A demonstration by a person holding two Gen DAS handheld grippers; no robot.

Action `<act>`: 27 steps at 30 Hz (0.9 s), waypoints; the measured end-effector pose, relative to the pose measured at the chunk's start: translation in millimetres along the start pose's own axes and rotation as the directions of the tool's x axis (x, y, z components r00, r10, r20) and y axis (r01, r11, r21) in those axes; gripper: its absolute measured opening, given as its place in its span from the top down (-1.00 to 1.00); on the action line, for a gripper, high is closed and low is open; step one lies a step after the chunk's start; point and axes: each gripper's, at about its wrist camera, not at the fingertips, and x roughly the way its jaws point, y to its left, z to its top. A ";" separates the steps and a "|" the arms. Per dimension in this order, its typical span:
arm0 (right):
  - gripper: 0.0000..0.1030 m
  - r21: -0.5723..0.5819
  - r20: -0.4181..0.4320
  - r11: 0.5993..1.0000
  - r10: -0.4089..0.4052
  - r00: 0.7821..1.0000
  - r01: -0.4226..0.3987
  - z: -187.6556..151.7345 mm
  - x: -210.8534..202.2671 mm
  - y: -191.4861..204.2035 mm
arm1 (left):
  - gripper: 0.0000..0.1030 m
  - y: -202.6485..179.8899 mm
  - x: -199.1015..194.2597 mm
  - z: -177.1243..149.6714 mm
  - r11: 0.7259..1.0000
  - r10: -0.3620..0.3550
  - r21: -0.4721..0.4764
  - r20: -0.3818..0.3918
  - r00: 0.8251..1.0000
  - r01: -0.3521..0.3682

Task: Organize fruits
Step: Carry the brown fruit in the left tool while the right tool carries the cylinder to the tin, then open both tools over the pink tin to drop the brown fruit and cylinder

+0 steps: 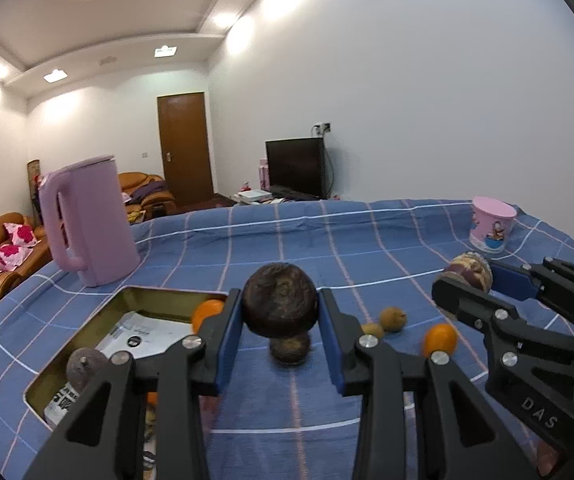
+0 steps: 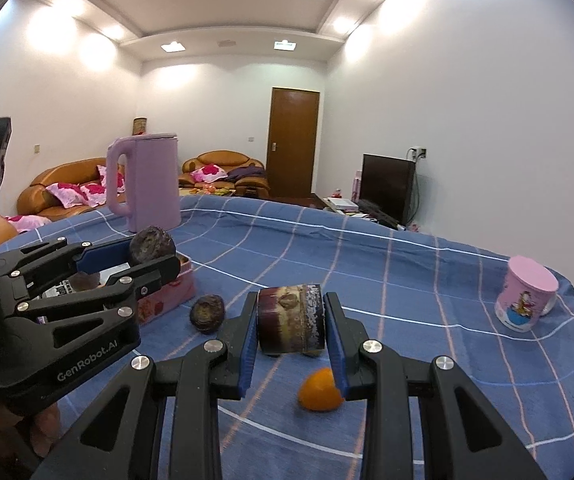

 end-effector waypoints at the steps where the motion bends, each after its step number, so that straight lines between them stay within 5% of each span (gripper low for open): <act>1: 0.36 -0.004 0.000 1.000 0.005 1.000 -0.005 1.0 1.2 3.1 | 0.24 4.0 0.4 0.1 1.000 0.006 -0.005 -0.004 1.000 -0.006; 27: 0.36 -0.058 -0.021 0.981 0.182 0.983 -0.183 37.9 56.9 80.0 | 0.25 94.4 15.5 -0.6 0.987 0.151 -0.049 -0.087 0.985 -0.156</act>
